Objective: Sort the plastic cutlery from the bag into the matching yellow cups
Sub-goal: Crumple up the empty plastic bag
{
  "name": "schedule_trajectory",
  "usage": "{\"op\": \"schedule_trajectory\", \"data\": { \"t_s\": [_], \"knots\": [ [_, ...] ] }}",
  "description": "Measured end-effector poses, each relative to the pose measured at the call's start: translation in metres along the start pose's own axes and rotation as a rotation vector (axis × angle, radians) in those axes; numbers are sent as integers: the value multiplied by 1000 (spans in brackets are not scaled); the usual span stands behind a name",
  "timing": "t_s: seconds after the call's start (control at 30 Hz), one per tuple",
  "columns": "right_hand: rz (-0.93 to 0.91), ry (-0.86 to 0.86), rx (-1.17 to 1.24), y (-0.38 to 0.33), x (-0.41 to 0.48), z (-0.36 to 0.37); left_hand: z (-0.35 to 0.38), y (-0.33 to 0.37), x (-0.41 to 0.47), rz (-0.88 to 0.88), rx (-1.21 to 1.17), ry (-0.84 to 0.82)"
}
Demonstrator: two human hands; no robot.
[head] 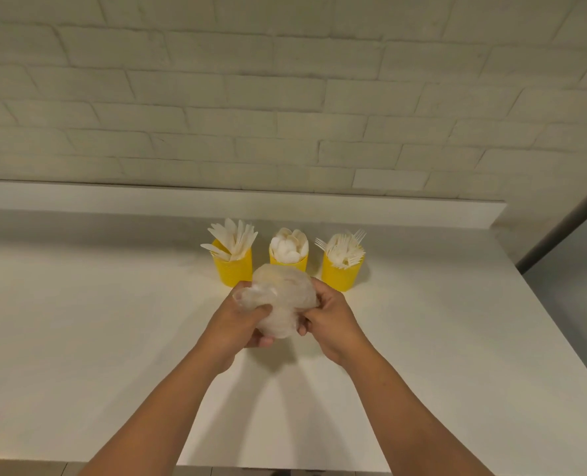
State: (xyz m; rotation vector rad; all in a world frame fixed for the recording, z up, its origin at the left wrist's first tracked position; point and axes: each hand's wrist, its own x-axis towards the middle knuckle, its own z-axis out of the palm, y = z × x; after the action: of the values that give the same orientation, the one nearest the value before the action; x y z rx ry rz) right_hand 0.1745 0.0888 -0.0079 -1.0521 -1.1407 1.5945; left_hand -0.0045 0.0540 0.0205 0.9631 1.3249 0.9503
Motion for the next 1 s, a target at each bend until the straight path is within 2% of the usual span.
{"op": "schedule_trajectory", "data": {
  "t_s": [0.07,0.2,0.27,0.33,0.4,0.47,0.53,0.57,0.67,0.73,0.8,0.9,1.0],
  "knots": [
    [-51,52,-58,2,1,-3,0,5,-2,-102,-105,-62],
    [-230,105,-312,6,0,-8,-12,7,-2,-194,-590,-197],
    [-302,81,-451,9,1,-11,-12,8,-2,-200,-646,-221],
    [-330,31,-534,10,1,-13,-4,9,0,-151,-497,-165],
    [-260,-25,-440,5,-2,-12,4,7,3,-75,-343,-10],
    [-124,-43,-103,-7,-11,-10,7,3,6,-7,-298,145],
    [73,-66,283,-10,-18,-10,13,3,6,52,-282,169],
    [146,-68,383,-8,-20,-8,18,4,5,77,-275,151],
    [215,-67,364,2,-21,-1,40,4,4,164,-106,201],
    [171,-11,351,0,-19,5,54,2,5,275,195,328],
    [143,65,324,-9,-17,8,66,-4,8,429,498,364],
    [134,244,281,-15,-9,6,78,-12,14,600,917,349],
    [116,382,248,-19,-11,-1,82,-12,4,519,959,165]
  ]
}}
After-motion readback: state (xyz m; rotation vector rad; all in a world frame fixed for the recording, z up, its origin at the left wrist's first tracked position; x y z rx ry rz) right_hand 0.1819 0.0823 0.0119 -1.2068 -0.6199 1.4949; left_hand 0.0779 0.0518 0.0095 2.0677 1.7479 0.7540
